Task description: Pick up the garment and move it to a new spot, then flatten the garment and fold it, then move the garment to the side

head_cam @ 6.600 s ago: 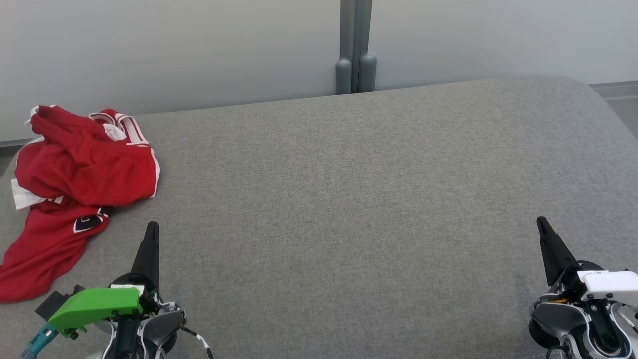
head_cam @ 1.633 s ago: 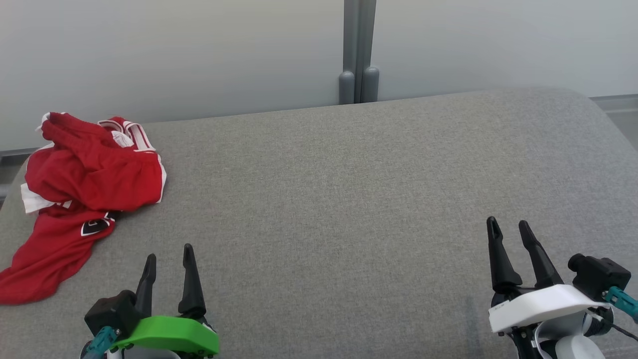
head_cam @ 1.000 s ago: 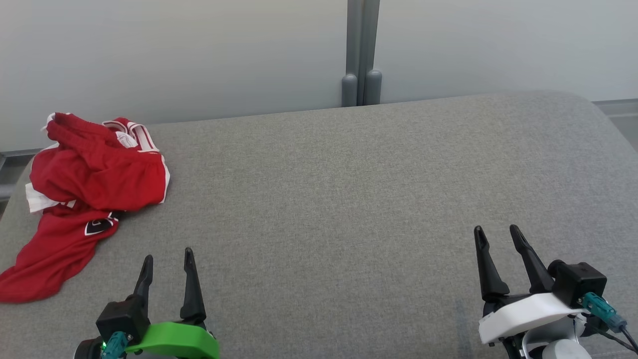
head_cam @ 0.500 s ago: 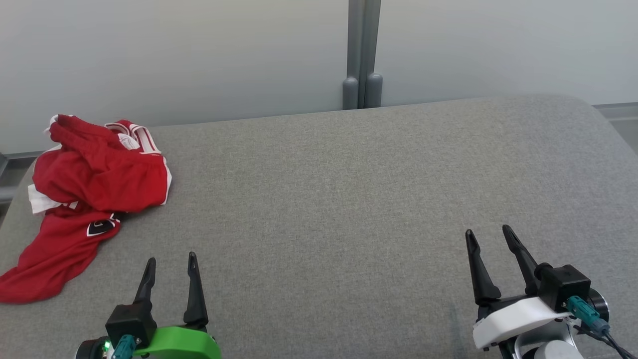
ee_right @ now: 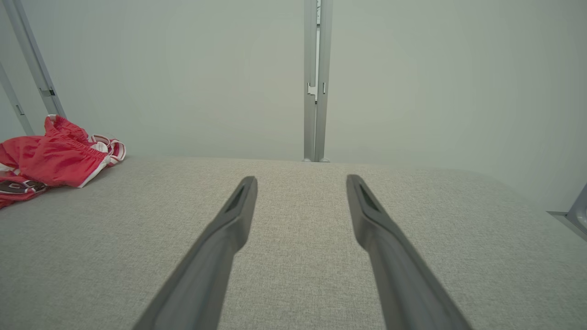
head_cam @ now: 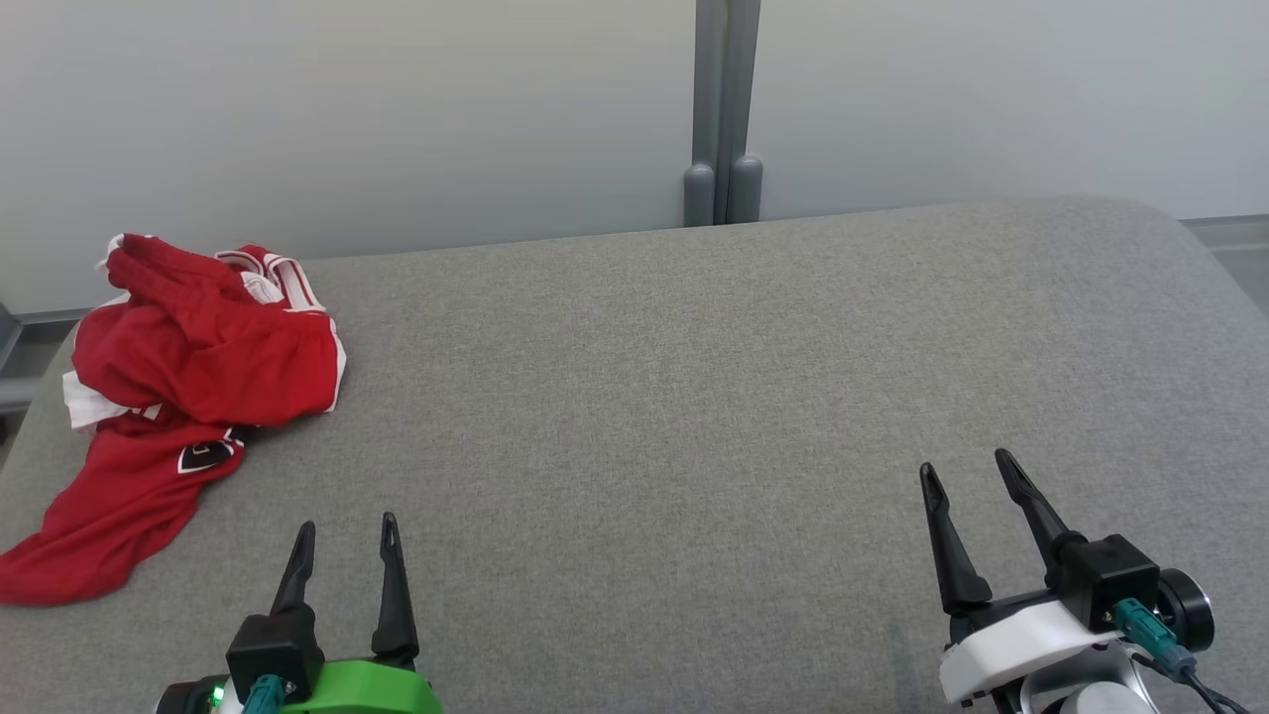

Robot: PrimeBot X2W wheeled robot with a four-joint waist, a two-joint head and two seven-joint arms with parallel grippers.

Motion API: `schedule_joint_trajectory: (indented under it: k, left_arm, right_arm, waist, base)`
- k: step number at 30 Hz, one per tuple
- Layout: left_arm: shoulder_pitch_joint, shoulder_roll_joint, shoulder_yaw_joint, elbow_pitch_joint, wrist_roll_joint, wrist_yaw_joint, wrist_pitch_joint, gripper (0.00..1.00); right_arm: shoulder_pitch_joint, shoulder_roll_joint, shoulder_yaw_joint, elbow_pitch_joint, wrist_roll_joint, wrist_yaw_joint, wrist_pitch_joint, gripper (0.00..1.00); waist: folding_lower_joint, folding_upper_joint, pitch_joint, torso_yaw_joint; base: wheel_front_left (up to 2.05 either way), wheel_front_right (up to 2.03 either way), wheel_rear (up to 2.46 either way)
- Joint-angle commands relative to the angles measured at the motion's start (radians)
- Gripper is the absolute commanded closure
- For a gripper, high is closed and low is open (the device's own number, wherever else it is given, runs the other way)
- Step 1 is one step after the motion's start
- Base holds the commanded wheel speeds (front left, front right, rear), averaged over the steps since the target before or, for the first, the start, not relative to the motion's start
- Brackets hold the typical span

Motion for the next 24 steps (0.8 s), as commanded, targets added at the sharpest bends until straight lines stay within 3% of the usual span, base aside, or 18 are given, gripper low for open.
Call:
schedule_joint_trajectory:
  k: [1,24]
  left_arm:
    - [0.013,0.006,-0.001,0.002,-0.003,0.004,-0.003,0.00]
    - [0.008,0.006,-0.006,0.014,-0.019,0.006,-0.003,0.00]
  right_arm:
    - [0.011,-0.005,-0.003,-0.002,-0.002,0.000,-0.005,0.00]
    - [0.018,-0.005,-0.016,-0.008,0.002,0.000,-0.005,0.00]
  waist:
    - [-0.0001,0.0000,0.000,0.000]
    - [-0.0001,0.0000,0.005,0.005]
  base:
    - [0.00,0.00,0.00]
    - [0.00,0.00,0.00]
